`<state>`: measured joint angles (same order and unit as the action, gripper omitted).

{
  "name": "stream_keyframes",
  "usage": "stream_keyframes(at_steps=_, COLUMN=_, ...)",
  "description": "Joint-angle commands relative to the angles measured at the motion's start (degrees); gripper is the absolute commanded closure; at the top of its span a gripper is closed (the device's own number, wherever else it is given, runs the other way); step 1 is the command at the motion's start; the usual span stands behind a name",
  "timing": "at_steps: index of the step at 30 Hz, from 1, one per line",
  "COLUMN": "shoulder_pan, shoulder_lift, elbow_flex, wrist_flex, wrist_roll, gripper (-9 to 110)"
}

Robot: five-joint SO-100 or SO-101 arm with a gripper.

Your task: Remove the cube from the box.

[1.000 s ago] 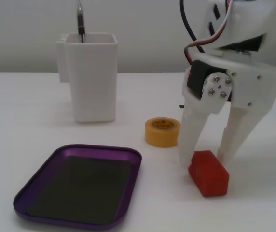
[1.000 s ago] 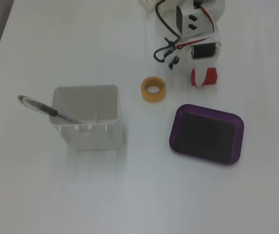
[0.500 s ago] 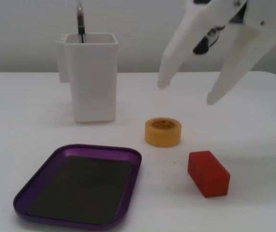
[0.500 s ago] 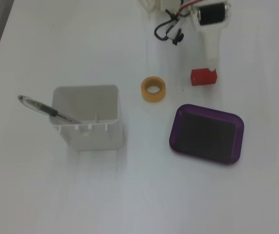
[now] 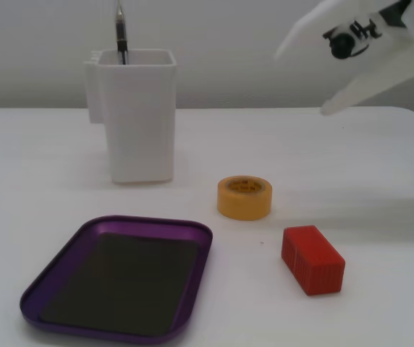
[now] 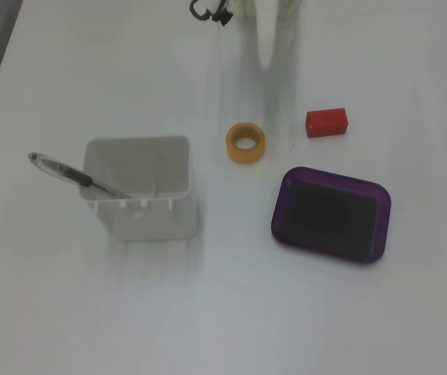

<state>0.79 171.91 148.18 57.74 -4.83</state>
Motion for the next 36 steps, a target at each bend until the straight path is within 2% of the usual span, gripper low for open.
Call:
stream_keyframes(at_steps=1, shoulder_pan=0.4, shoulder_lift=12.5, elbow_flex=9.0, wrist_flex=-1.1, wrist_roll=-0.3, gripper=80)
stream_keyframes(at_steps=6, shoulder_pan=0.4, shoulder_lift=26.5, elbow_flex=20.7, wrist_flex=-0.7, wrist_roll=-0.3, gripper=80)
stream_keyframes(at_steps=16, shoulder_pan=0.4, shoulder_lift=24.0, elbow_flex=27.3, wrist_flex=-0.6, wrist_roll=-0.4, gripper=82)
stream_keyframes(at_steps=18, shoulder_pan=0.4, shoulder_lift=24.0, elbow_flex=28.7, wrist_flex=-0.6, wrist_roll=-0.4, gripper=86)
stream_keyframes(at_steps=21, shoulder_pan=0.4, shoulder_lift=24.0, elbow_flex=29.4, wrist_flex=-0.6, wrist_roll=-0.4, gripper=102)
stream_keyframes(at_steps=22, shoulder_pan=0.4, shoulder_lift=24.0, elbow_flex=29.4, wrist_flex=-0.6, wrist_roll=-0.4, gripper=103)
stream_keyframes(at_steps=24, shoulder_pan=0.4, shoulder_lift=24.0, elbow_flex=29.4, wrist_flex=-0.6, wrist_roll=-0.4, gripper=100)
stream_keyframes(at_steps=36, shoulder_pan=0.4, shoulder_lift=24.0, elbow_flex=29.4, wrist_flex=-1.5, wrist_roll=-0.1, gripper=102)
